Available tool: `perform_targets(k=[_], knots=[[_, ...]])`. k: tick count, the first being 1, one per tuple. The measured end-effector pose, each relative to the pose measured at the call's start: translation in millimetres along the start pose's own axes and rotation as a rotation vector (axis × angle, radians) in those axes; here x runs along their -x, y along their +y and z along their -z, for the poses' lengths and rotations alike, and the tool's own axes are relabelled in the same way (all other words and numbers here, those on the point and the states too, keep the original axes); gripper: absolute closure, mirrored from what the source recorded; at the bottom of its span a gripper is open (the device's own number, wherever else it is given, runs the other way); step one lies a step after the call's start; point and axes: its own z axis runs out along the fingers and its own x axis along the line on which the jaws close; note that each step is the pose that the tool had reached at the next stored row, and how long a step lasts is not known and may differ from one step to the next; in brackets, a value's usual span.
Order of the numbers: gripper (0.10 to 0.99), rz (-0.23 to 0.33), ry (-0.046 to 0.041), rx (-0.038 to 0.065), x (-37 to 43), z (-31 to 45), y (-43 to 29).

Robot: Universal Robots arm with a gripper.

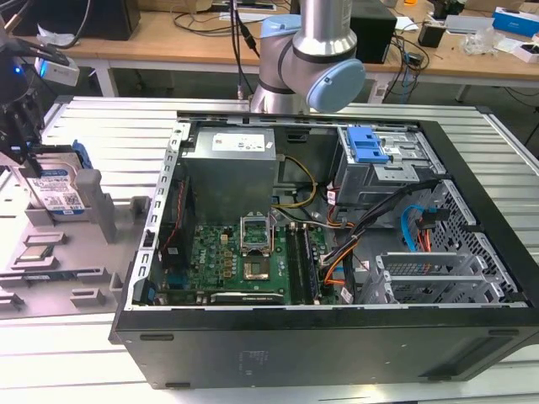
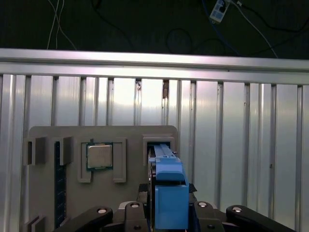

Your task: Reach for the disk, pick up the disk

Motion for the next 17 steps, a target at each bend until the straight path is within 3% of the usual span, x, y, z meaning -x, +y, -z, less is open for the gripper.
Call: perform_targets(k=[5, 11, 14, 17], knots=[[0.718, 0.0, 0.0001, 0.0, 0.0, 2.8, 0.0], [0.718, 0.0, 0.0001, 0.0, 0.0, 20.6, 0.1], [0.718, 0.0, 0.0001, 0.0, -0.1, 37.2, -0.1], [0.718, 0.0, 0.0001, 0.0, -0.1, 47.4, -0.3]])
